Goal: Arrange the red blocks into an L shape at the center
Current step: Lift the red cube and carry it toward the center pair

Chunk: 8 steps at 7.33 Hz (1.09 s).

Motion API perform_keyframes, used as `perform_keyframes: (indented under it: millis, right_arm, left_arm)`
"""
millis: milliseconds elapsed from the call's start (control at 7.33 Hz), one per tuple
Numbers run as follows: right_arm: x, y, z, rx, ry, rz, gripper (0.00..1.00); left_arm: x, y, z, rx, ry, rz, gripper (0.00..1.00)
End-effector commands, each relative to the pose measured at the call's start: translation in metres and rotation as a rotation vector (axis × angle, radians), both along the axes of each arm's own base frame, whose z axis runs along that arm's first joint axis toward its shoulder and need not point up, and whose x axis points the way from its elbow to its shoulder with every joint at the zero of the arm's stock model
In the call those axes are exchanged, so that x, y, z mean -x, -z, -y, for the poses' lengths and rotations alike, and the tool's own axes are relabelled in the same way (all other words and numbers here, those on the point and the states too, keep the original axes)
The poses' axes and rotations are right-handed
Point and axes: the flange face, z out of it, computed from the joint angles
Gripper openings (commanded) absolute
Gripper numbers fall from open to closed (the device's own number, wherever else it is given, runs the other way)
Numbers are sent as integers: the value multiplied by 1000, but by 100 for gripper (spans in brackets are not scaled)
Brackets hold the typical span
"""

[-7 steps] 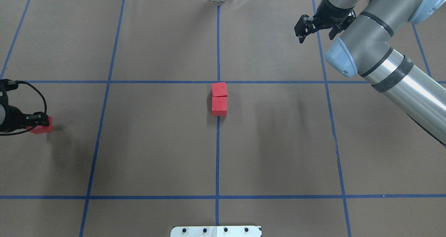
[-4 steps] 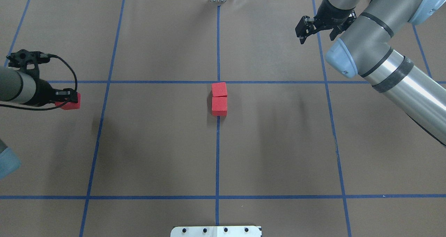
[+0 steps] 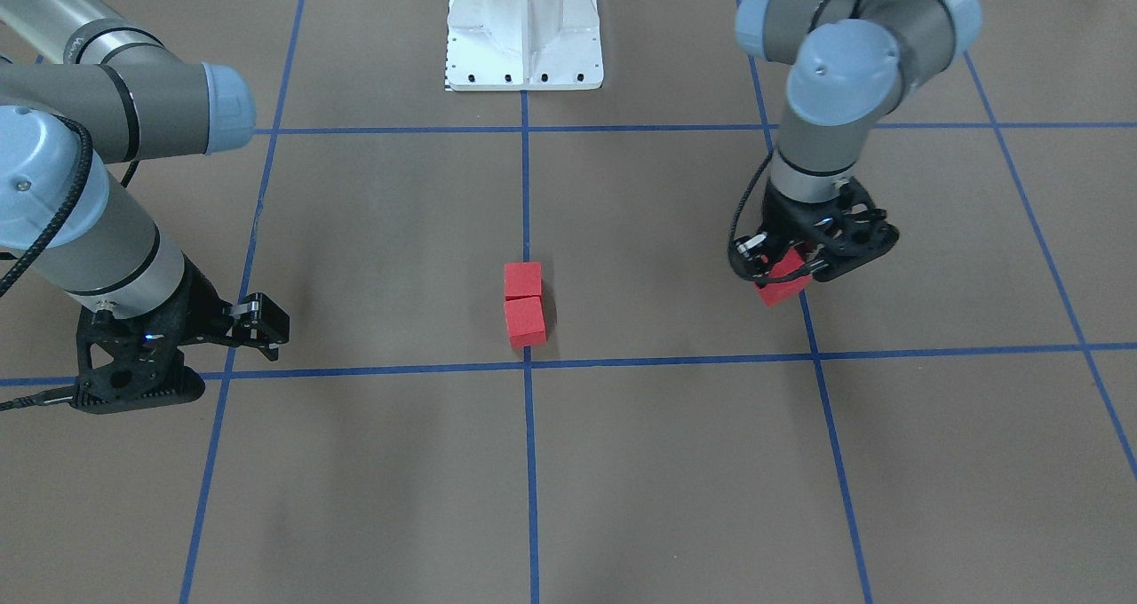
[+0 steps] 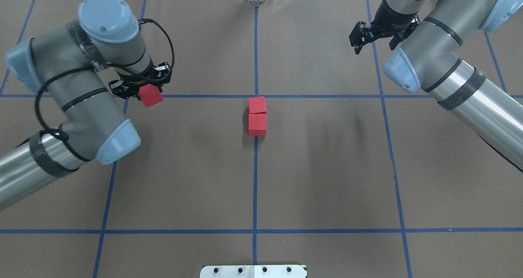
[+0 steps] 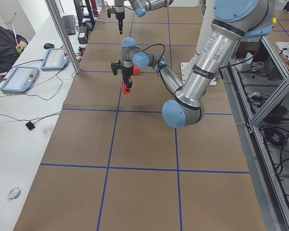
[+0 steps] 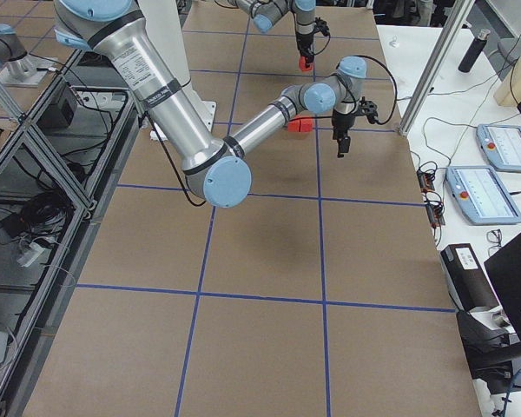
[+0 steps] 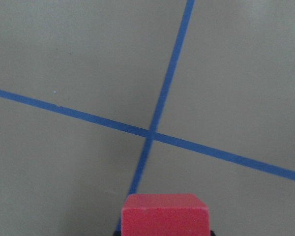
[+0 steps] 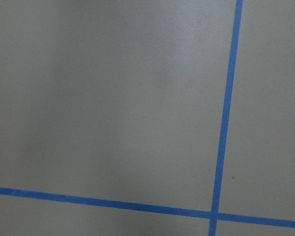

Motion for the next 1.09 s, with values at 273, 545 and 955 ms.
perform_keyframes:
  millis: [273,545,955]
  right_arm:
    - [-11,3,3,1,-18,9,99]
    - [-23,3,9,-3,-30,9,99]
    - [-26,10,7,-10,-40,18,99]
  left_arm:
    - [-92,13,47,360,490,-119,0]
    - [-139,32,51,433,660,-79,0]
    - [-160,44,30,483,652,32,0]
